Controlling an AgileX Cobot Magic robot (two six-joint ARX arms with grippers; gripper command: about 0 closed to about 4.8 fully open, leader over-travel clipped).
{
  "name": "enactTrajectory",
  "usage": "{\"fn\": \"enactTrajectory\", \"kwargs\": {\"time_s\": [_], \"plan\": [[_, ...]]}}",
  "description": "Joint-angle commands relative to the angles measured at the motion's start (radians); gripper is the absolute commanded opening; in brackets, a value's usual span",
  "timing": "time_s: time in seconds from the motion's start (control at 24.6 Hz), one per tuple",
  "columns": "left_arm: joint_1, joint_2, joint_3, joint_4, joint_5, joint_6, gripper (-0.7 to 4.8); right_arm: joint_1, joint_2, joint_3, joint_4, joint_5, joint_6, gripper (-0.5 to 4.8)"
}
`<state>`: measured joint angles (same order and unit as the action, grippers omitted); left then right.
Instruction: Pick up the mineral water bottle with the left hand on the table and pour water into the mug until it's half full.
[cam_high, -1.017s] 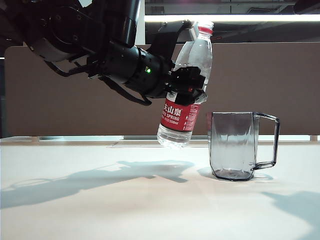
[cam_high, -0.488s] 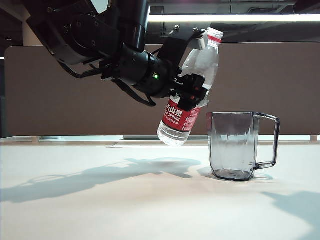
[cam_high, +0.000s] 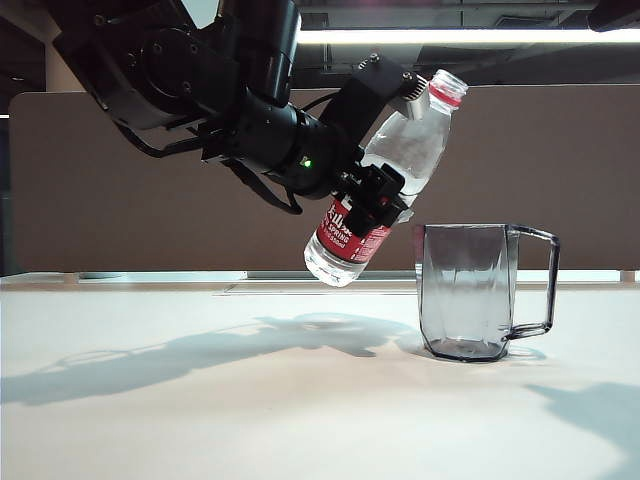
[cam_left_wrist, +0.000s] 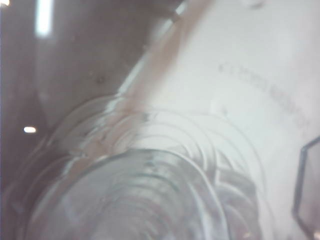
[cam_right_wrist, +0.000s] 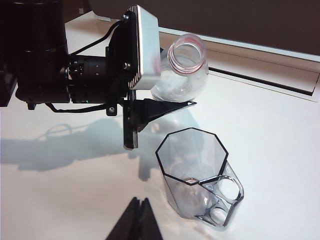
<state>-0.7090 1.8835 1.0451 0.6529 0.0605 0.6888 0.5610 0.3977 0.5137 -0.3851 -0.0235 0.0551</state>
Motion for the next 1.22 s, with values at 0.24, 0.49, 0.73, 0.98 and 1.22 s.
{"fn": "enactTrajectory", "kwargs": {"time_s": [0.24,0.49,0.73,0.98,1.22], "plan": [[-0.002,-0.011,0.009,0.059,0.004,0.143,2.73,-0.001,-0.002,0.006,-0.072,-0.002,-0.007,-0.08],[0.0,-0.011,0.009,0.059,0.004,0.203,2.73,-0.001,-0.002,0.006,-0.076,-0.002,-0.007,-0.08],[0.038,-0.011,0.01,0.06,0.004,0.201,2.73,-0.001,-0.003,0.006,-0.075,-0.002,-0.007,-0.08],[0.037,-0.011,0.012,0.061,0.004,0.222,2.73,-0.001,-0.003,0.006,-0.075,-0.002,-0.007,-0.08],[0.037,-0.011,0.013,0.064,0.004,0.331,2.73,-0.001,-0.003,0.006,-0.075,-0.002,-0.007,-0.08]]}}
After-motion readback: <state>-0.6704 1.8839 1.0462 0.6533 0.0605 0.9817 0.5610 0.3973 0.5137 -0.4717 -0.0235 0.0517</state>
